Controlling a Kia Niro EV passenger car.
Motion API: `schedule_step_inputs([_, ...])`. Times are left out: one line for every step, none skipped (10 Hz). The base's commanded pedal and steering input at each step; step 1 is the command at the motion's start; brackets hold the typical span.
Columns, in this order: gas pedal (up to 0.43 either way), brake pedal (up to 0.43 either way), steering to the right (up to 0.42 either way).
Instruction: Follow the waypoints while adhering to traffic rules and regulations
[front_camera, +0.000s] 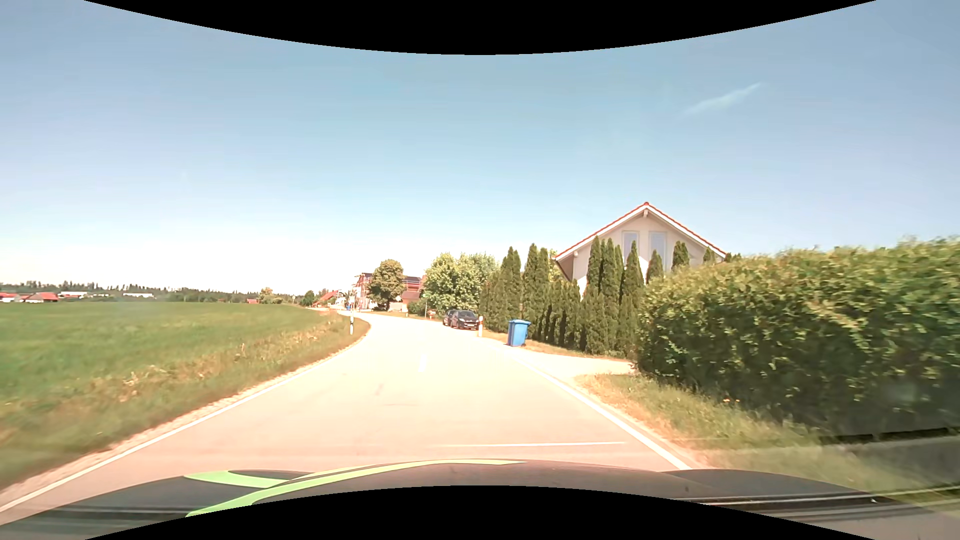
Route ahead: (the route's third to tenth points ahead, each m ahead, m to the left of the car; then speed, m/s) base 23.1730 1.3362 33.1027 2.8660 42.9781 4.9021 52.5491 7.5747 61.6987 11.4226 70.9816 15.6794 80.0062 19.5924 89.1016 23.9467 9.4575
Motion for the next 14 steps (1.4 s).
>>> schedule_step_inputs([0.331,0.0,-0.007])
schedule_step_inputs([0.331,0.0,-0.015])
schedule_step_inputs([0.331,0.0,-0.023])
schedule_step_inputs([0.331,0.0,-0.029])
schedule_step_inputs([0.331,0.0,-0.033])
schedule_step_inputs([0.331,0.0,-0.038])
schedule_step_inputs([0.331,0.0,-0.042])
schedule_step_inputs([0.331,0.0,-0.045])
schedule_step_inputs([0.331,0.0,-0.045])
schedule_step_inputs([0.319,0.0,-0.044])
schedule_step_inputs([0.319,0.0,-0.045])
schedule_step_inputs([0.319,0.0,-0.045])
schedule_step_inputs([0.319,0.0,-0.045])
schedule_step_inputs([0.319,0.0,-0.044])
